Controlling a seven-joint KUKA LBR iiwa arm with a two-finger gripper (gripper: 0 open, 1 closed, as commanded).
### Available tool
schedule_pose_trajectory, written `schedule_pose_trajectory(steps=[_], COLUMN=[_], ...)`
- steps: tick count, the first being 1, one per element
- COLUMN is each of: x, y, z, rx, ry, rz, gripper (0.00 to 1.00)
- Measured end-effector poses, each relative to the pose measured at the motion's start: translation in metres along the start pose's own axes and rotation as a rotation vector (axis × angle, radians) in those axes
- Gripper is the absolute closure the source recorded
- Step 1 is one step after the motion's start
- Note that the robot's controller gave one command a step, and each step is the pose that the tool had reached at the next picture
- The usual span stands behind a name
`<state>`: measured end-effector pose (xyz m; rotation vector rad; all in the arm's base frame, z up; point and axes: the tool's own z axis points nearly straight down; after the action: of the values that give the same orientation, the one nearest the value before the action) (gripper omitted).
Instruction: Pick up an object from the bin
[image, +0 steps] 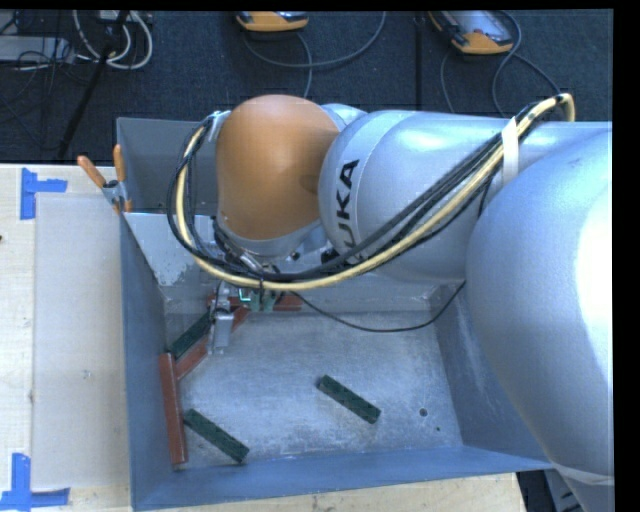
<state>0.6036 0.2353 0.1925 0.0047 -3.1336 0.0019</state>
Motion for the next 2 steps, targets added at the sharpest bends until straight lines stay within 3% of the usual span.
schedule_pose_trajectory(steps=[1, 2], x=[0.0022, 0.0001], y=[-0.0033, -0.004], z=[0.1265, 0.1231], rx=[0.001, 0.0], ry=[-0.002, -0.007], rz=[-0.302, -0.296], gripper=[0.0, 1.0])
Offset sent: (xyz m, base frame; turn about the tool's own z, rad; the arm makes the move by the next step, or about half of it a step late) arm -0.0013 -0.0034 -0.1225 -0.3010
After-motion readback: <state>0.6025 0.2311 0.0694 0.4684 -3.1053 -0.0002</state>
